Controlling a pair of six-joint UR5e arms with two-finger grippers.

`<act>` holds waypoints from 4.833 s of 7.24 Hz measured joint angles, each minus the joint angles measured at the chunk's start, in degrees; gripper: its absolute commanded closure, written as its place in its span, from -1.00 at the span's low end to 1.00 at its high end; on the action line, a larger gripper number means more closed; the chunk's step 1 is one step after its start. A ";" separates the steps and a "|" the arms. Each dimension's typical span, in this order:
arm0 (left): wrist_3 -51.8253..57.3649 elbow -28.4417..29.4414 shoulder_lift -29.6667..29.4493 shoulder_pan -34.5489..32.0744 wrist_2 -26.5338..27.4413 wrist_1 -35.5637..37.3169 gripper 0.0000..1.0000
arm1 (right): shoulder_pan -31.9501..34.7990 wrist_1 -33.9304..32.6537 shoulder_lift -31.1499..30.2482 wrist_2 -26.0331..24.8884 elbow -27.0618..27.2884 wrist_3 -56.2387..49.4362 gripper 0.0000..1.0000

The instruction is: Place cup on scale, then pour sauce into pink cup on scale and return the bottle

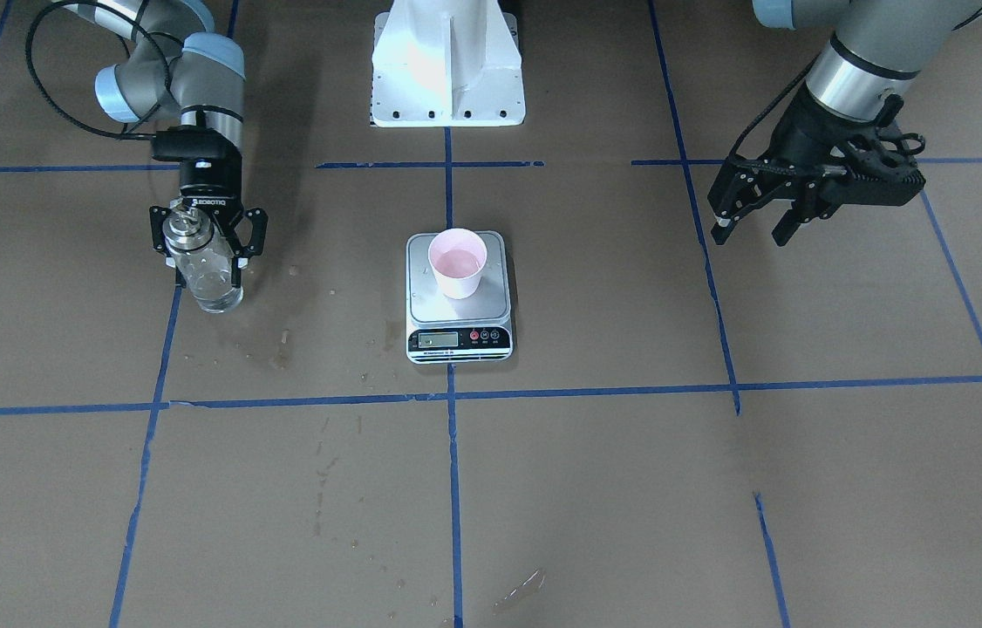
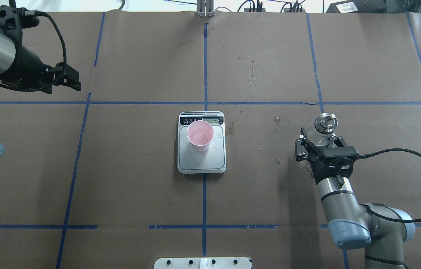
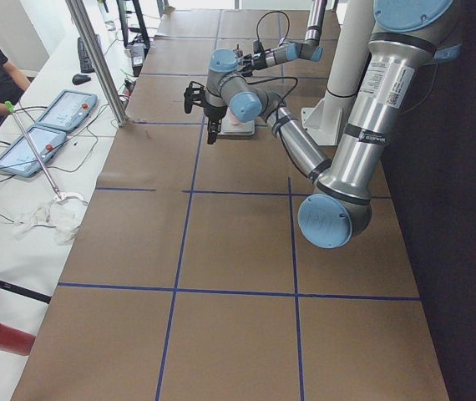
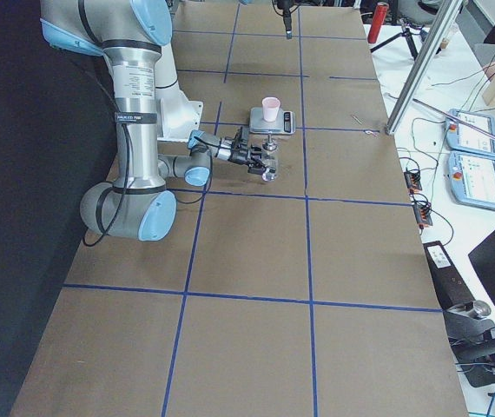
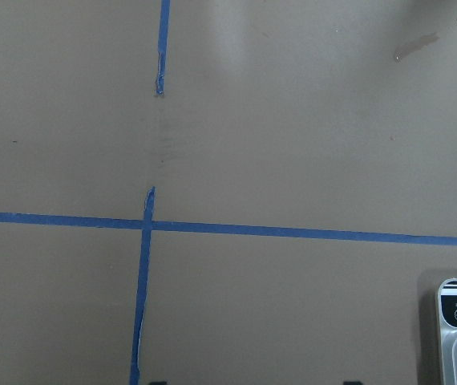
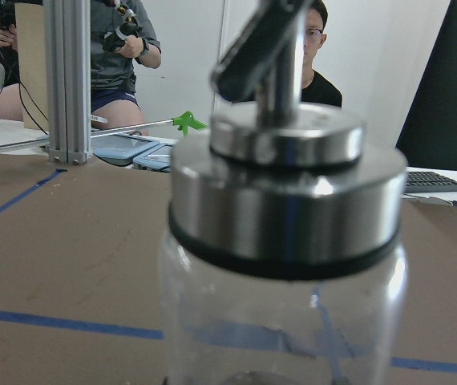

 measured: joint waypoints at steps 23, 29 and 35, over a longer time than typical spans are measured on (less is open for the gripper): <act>-0.24 -0.16 0.16 0.00 0.13 0.00 -0.67 | -1.62 0.49 -3.38 1.07 -0.19 8.22 -1.00; -0.24 -0.24 0.29 -0.14 0.09 0.00 -0.67 | -10.45 7.08 -11.66 -4.20 1.63 10.49 -1.00; 4.81 0.69 2.27 -0.44 0.01 -0.06 -1.00 | -8.43 33.65 -27.57 2.25 -1.17 1.44 -1.00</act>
